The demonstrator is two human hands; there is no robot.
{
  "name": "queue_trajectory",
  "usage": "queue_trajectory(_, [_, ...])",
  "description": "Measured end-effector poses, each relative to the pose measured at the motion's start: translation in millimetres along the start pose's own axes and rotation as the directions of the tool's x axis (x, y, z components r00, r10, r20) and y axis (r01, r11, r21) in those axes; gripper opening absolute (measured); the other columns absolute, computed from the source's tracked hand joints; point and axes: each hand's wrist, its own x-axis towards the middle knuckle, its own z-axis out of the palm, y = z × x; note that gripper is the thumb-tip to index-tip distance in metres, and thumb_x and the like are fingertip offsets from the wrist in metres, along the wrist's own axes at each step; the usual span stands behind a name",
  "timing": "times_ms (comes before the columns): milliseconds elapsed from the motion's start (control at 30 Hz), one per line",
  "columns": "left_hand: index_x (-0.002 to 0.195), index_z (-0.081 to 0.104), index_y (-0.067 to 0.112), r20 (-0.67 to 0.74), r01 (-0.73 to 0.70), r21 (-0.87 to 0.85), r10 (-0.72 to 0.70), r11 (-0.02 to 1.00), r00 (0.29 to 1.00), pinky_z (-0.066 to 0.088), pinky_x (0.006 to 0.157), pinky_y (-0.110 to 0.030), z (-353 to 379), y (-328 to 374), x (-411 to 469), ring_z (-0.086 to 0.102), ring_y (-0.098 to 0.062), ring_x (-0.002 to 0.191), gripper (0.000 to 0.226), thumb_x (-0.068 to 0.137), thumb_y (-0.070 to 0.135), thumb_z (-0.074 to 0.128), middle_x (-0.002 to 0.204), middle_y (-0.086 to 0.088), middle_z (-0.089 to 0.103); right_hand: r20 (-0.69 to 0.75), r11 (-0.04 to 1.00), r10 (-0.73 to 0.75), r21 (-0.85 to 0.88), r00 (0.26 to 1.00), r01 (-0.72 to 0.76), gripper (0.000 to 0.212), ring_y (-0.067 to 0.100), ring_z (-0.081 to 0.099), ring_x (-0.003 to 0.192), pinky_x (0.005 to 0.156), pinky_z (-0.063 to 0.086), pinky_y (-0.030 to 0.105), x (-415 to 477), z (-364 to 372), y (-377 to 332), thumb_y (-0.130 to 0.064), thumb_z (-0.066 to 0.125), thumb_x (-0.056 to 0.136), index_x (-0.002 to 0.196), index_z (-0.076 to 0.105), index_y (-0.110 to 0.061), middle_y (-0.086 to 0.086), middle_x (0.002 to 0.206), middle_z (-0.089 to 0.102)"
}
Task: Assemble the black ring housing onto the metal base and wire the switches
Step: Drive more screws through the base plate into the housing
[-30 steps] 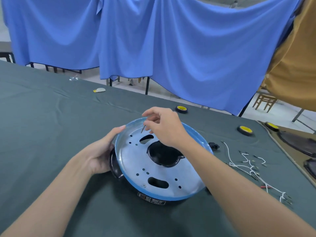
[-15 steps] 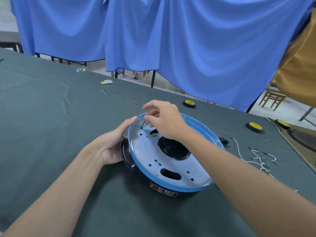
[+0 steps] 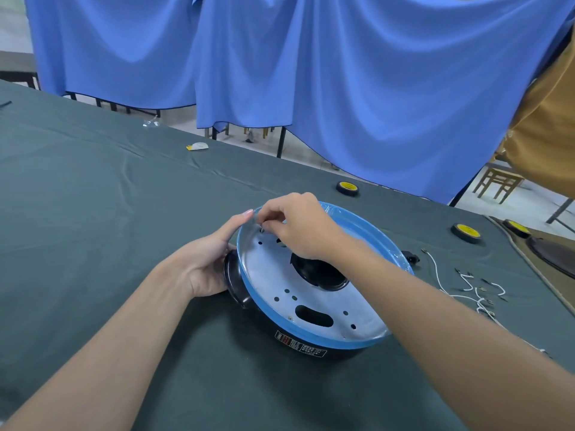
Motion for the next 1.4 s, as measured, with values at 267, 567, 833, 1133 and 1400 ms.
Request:
queue_trajectory(267, [0.089,0.080,0.009,-0.011,0.001,-0.018,-0.002,1.000,1.000,0.058,0.076,-0.037,1.0,0.0,0.1,0.072,-0.028,0.087,0.060,0.058,0.060,0.081,0.105,-0.012,0.074,0.029,0.997,0.025,-0.077,0.999,-0.023,0.016,0.021,0.052,0.077,0.077,0.050,0.033,8.1,0.2,0.9,-0.011,0.058,0.091,0.090,0.073,-0.015,0.002,0.082,0.071])
queue_trajectory(567, [0.085,0.080,0.009,-0.017,0.000,-0.023,-0.001,1.000,1.000,0.058,0.073,-0.037,0.4,-0.8,0.4,0.073,-0.029,0.084,0.057,0.060,0.060,0.080,0.103,-0.012,0.075,0.152,0.987,0.067,-0.153,0.986,-0.044,0.024,0.023,0.050,0.081,0.075,0.054,0.042,11.1,-6.6,-6.2,-0.005,0.054,0.087,0.087,0.076,-0.014,0.013,0.079,0.070])
queue_trajectory(833, [0.095,0.079,0.007,-0.008,-0.004,-0.026,0.004,1.000,1.000,0.056,0.081,-0.040,0.1,-1.3,-0.5,0.072,-0.030,0.091,0.064,0.059,0.060,0.082,0.110,-0.013,0.073,0.108,0.994,0.070,-0.091,0.992,-0.060,0.023,0.020,0.054,0.089,0.077,0.051,0.031,9.9,-5.5,-2.1,-0.006,0.058,0.088,0.092,0.076,-0.020,0.001,0.084,0.072])
queue_trajectory(1133, [0.087,0.079,0.009,-0.006,0.011,-0.027,-0.011,1.000,1.000,0.058,0.072,-0.036,1.6,-1.1,-2.1,0.072,-0.029,0.084,0.058,0.062,0.060,0.079,0.102,-0.012,0.074,0.111,0.985,0.080,-0.163,0.991,-0.061,0.015,0.026,0.055,0.090,0.079,0.053,0.040,13.1,-4.0,-5.0,-0.012,0.057,0.089,0.090,0.071,-0.018,0.011,0.093,0.065])
queue_trajectory(1400, [0.090,0.078,0.009,-0.031,0.009,-0.024,-0.010,1.000,0.999,0.055,0.087,-0.041,4.7,0.2,-3.8,0.070,-0.031,0.086,0.056,0.068,0.061,0.076,0.105,-0.013,0.073,0.157,0.965,0.043,-0.261,0.987,-0.001,0.026,0.029,0.060,0.088,0.075,0.054,0.042,14.9,-3.6,-8.6,-0.005,0.049,0.089,0.095,0.070,-0.019,0.008,0.095,0.066])
